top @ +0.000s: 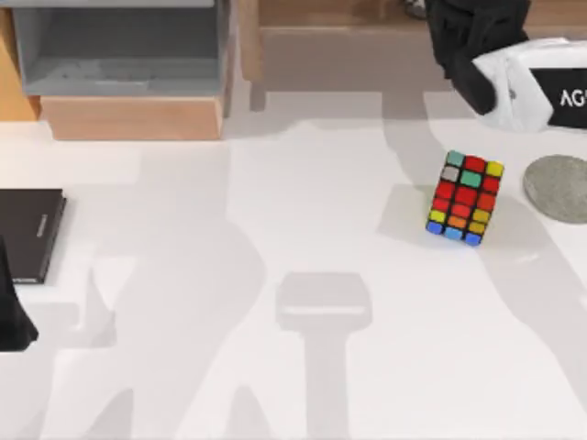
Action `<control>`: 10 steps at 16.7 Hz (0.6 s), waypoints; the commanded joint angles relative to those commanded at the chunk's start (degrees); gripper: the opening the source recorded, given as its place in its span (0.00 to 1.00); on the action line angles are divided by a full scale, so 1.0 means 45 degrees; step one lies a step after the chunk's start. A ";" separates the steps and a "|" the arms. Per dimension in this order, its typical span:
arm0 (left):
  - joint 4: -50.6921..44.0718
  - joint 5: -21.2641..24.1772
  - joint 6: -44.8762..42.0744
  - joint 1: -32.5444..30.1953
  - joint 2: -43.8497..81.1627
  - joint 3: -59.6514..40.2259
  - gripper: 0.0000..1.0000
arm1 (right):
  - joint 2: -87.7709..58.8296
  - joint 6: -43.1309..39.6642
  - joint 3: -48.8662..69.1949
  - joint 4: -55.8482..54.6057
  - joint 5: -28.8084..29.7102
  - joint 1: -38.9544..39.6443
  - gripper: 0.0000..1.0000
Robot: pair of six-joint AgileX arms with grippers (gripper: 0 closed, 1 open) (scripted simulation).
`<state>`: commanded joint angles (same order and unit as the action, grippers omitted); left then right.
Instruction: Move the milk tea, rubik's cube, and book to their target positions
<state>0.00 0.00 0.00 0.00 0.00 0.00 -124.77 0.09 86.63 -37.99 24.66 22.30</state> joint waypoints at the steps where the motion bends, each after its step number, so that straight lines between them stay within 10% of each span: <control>1: 0.0000 0.0000 0.0000 0.0000 0.0000 0.0000 1.00 | -0.0096 0.0000 0.0151 0.0062 -0.0037 -0.0038 1.00; 5: 0.0000 0.0000 0.0000 0.0000 0.0000 0.0000 1.00 | -0.0110 0.0000 0.0175 0.0072 -0.0043 -0.0044 1.00; 10: 0.0000 0.0000 0.0000 0.0000 0.0000 0.0000 1.00 | -0.0110 0.0000 0.0175 0.0072 -0.0043 -0.0044 0.62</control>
<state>0.00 0.00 0.00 0.00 0.00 0.00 -125.27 0.09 87.42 -37.66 24.47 22.10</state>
